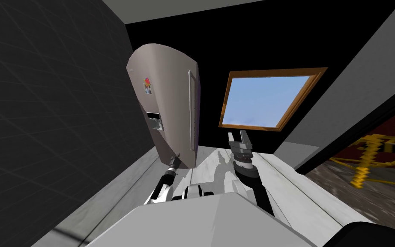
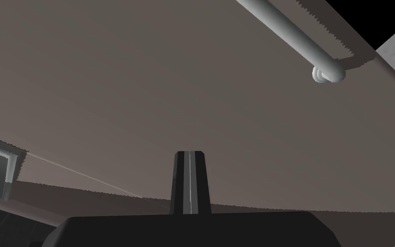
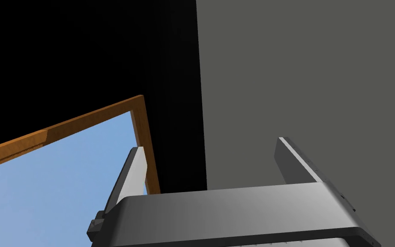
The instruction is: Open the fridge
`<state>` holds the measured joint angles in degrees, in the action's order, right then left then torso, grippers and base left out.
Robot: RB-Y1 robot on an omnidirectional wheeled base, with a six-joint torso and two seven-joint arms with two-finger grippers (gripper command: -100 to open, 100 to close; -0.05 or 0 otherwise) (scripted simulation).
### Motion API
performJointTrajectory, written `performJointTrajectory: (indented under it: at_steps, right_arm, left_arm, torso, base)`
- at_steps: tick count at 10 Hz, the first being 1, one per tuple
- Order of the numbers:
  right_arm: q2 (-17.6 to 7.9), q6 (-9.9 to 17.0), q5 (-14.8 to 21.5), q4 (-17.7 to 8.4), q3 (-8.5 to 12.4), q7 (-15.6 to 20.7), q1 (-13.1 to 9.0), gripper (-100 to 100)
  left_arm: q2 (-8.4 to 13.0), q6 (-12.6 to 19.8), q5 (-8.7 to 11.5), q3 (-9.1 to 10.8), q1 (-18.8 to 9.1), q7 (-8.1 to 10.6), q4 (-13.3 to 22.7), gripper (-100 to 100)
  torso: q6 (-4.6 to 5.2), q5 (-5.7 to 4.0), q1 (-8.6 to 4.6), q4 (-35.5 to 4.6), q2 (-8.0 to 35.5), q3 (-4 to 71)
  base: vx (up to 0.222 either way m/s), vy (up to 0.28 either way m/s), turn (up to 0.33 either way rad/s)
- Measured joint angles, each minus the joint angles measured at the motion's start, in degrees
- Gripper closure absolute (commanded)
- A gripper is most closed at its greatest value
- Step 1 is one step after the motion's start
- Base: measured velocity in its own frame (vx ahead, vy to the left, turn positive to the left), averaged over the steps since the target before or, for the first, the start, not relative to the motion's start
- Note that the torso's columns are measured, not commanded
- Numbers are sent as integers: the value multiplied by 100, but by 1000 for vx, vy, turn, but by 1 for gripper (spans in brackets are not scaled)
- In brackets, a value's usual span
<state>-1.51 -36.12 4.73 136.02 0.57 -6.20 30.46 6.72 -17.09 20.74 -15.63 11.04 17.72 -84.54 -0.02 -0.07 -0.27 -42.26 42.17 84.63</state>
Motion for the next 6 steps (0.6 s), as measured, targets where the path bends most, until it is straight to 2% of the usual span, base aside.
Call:
performJointTrajectory:
  at_steps: [2,3,4,6]
  right_arm:
    - [-1,0,0,0,0,0,0,0]
    - [-1,0,0,0,0,0,-1,0]
    - [1,0,0,0,-1,0,1,0]
    - [3,-2,0,2,-2,0,4,0]
  left_arm:
    - [101,35,-7,-175,14,57,-65,100]
    - [193,38,-4,-288,34,112,-112,100]
    - [205,40,-4,-300,39,125,-119,-100]
    - [163,269,53,-259,33,119,-342,-100]
  torso:
    - [2,11,42,-2,9,-5]
    - [2,10,34,-4,19,-10]
    - [0,-3,-18,4,-19,9]
    - [2,-11,-35,17,-55,36]
  base:
    - [-225,288,-179]
    - [-114,120,-40]
    - [38,-3,49]
    - [135,-100,45]
